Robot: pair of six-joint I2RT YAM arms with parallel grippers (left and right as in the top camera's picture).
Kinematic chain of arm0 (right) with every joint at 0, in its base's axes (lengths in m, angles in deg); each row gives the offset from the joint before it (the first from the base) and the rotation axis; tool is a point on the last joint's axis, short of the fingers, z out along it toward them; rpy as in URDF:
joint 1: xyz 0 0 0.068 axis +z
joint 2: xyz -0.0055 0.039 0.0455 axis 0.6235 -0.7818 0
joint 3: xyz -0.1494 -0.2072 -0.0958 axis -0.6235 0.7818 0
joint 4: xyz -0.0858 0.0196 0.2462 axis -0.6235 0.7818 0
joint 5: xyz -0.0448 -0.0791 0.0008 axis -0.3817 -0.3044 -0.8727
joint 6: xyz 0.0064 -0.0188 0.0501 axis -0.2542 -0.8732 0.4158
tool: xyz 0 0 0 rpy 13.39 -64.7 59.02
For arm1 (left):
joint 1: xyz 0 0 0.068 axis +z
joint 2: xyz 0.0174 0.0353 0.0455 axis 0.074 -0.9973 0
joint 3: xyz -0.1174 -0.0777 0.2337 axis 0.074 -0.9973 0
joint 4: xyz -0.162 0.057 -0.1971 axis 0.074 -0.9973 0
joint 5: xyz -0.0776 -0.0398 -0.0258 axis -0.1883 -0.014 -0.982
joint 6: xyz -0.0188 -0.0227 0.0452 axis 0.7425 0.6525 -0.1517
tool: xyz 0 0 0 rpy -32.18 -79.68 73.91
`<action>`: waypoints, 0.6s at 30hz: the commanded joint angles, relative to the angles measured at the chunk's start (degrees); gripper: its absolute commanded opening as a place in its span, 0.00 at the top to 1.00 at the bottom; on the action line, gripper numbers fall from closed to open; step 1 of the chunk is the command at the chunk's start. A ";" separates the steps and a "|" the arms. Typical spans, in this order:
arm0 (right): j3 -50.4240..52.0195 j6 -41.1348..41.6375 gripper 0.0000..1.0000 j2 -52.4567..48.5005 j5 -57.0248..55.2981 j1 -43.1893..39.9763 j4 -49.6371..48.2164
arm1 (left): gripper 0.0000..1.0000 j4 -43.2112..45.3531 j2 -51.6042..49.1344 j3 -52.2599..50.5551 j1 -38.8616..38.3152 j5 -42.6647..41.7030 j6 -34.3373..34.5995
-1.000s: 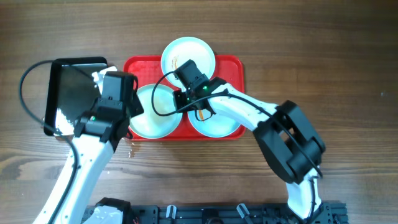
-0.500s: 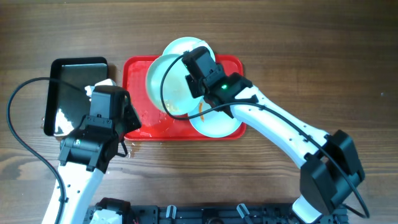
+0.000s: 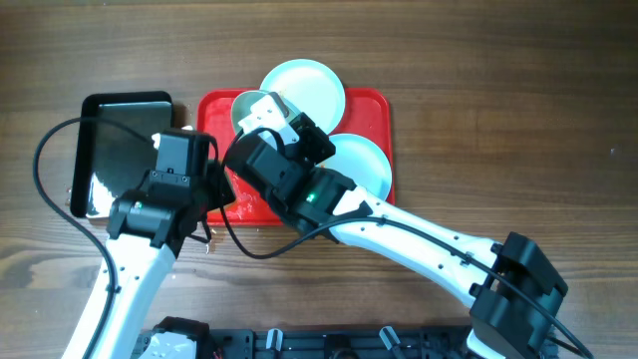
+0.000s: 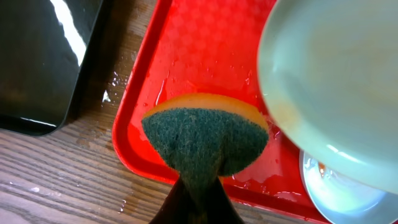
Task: Clean dirty plates on tray and stack at the side
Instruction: 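Lift the top plate with the right gripper and carry it rightward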
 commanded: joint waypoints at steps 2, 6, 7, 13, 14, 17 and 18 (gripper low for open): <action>-0.39 -0.98 0.95 1.09 -3.74 -0.13 -0.17 | 0.96 0.39 -1.42 -0.04 0.22 -1.14 0.57; -0.37 0.96 0.96 1.01 -3.91 -0.13 0.17 | 0.96 0.39 -1.44 -0.09 0.22 -1.14 0.57; -0.37 2.51 0.96 1.01 -4.04 -0.13 0.26 | 0.96 0.39 -1.44 -0.09 0.22 -1.14 0.55; -0.26 6.75 0.96 0.70 -4.04 -0.04 1.64 | 0.96 0.37 -1.44 -0.09 0.22 -1.11 0.55; -0.28 6.78 0.96 0.70 -4.17 -0.04 1.77 | 0.96 0.39 -1.44 -0.09 0.22 -1.11 0.55; -0.26 5.38 0.96 0.61 -0.11 -0.04 1.75 | 0.96 0.42 -1.44 -0.09 0.22 -1.05 0.52; -0.26 1.68 0.95 0.61 0.48 -0.04 1.70 | 0.96 0.46 -1.46 -0.09 0.22 -1.05 0.52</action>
